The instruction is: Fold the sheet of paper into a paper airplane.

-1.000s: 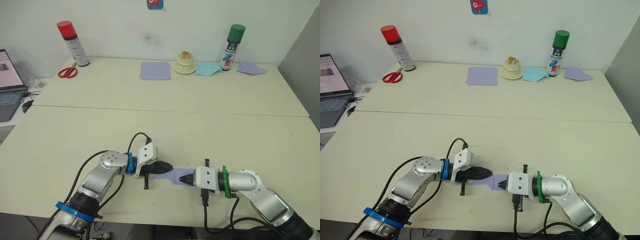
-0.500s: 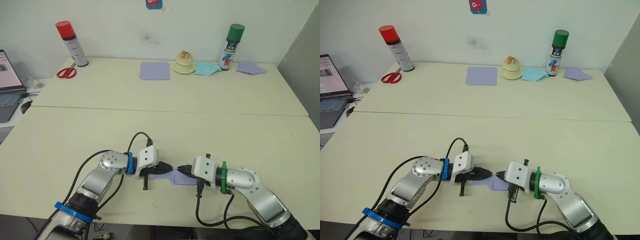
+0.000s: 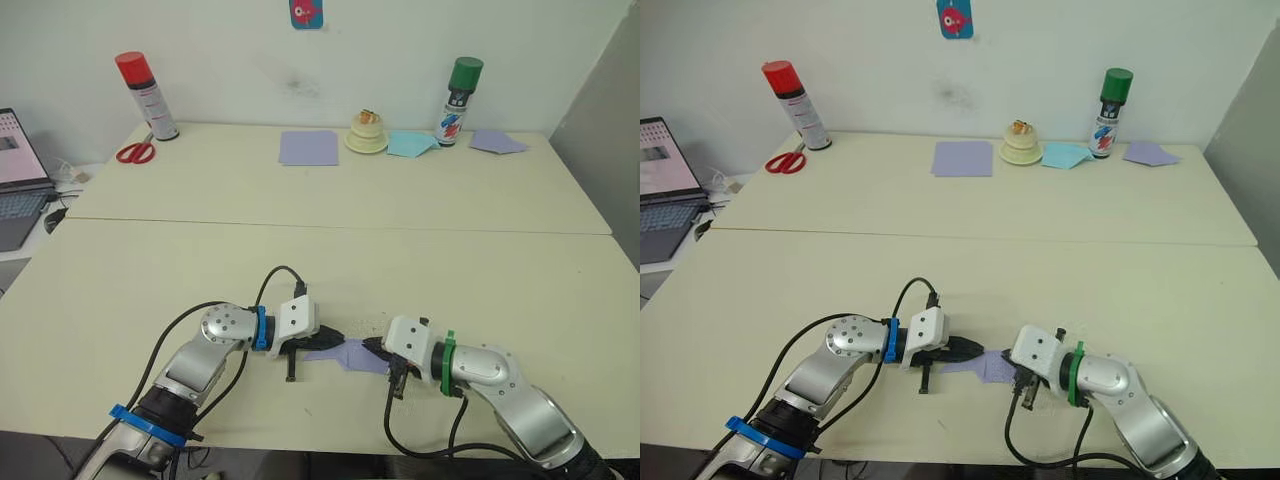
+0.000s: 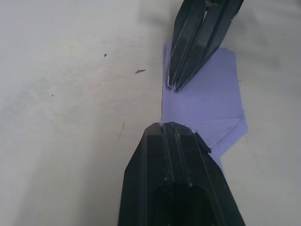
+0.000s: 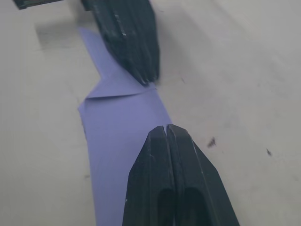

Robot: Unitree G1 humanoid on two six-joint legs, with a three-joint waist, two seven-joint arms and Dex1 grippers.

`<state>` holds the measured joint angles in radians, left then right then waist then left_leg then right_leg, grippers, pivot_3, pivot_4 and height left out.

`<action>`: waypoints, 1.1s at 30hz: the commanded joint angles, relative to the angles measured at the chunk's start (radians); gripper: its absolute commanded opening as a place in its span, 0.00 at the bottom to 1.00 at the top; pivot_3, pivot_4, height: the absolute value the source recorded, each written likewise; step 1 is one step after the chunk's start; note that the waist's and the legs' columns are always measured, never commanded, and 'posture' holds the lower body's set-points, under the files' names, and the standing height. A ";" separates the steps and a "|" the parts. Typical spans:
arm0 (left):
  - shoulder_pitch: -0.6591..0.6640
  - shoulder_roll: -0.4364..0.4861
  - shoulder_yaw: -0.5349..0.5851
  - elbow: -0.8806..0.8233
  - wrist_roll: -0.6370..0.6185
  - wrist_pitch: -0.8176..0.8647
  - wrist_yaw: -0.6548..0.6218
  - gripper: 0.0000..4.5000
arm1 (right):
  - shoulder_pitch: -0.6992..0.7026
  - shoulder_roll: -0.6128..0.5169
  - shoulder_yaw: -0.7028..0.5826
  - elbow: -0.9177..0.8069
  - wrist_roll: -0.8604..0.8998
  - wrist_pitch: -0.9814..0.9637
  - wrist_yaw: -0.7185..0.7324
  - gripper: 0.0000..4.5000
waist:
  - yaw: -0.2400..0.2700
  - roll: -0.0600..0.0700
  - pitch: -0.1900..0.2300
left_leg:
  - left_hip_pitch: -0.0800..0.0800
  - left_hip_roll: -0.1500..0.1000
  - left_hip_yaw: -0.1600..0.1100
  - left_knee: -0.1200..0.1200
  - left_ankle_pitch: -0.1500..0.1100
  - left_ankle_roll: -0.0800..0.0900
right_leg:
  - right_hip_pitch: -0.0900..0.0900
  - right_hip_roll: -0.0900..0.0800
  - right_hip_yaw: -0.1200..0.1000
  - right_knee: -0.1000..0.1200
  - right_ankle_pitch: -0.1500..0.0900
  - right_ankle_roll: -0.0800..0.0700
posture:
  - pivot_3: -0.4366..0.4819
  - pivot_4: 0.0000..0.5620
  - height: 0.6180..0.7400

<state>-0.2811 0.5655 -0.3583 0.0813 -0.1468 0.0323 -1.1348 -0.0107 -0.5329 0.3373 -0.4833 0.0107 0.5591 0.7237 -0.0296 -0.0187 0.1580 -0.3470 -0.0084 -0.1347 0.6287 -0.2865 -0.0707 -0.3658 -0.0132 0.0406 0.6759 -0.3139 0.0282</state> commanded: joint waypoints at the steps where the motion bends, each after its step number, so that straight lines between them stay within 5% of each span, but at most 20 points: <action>1: 0.047 0.028 -0.053 0.089 0.084 0.025 -0.006 0.00 | 0.043 -0.025 -0.077 0.022 0.046 0.081 -0.006 0.01 | 0.000 0.000 -0.001 | 0.001 0.000 0.000 0.000 0.000 0.000 | 0.001 0.000 0.000 0.000 0.000 0.000 | 0.48 0.27 1.00; 7: 0.038 0.025 -0.054 0.104 0.086 0.016 0.000 0.00 | 0.074 0.026 -0.151 -0.077 0.189 -0.106 0.040 0.01 | -0.002 0.002 0.000 | 0.000 0.000 0.001 0.000 0.000 0.000 | 0.001 0.001 -0.001 0.000 0.000 0.000 | 0.48 0.27 1.00; 12: 0.025 0.014 -0.059 0.112 0.091 0.013 0.008 0.00 | 0.038 0.035 -0.071 -0.044 0.095 -0.211 0.008 0.01 | -0.002 0.002 0.000 | 0.000 0.000 0.001 0.000 0.000 0.000 | 0.001 0.001 -0.001 0.000 0.000 0.000 | 0.48 0.27 1.00; 21: 0.015 0.012 -0.062 0.109 0.088 0.014 0.008 0.00 | -0.008 0.050 0.036 0.106 -0.045 -0.200 -0.063 0.01 | -0.001 0.003 0.000 | 0.000 0.000 0.001 0.000 0.000 0.000 | 0.000 0.001 0.000 0.000 0.000 0.000 | 0.48 0.27 1.00; 33: 0.019 0.026 -0.055 0.112 0.077 0.012 0.007 0.00 | 0.111 -0.029 -0.131 0.074 0.071 -0.041 -0.059 0.01 | 0.000 0.000 -0.003 | 0.001 0.000 0.000 0.000 0.000 0.000 | 0.003 0.001 -0.001 -0.001 0.000 0.000 | 0.48 0.27 1.00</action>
<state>-0.3019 0.5614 -0.3793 0.1100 -0.1464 0.0123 -1.1261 0.0691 -0.5488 0.2146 -0.4400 0.0830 0.4973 0.6664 -0.0299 -0.0187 0.1546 -0.3457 -0.0082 -0.1348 0.6287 -0.2864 -0.0706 -0.3631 -0.0125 0.0392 0.6754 -0.3138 0.0284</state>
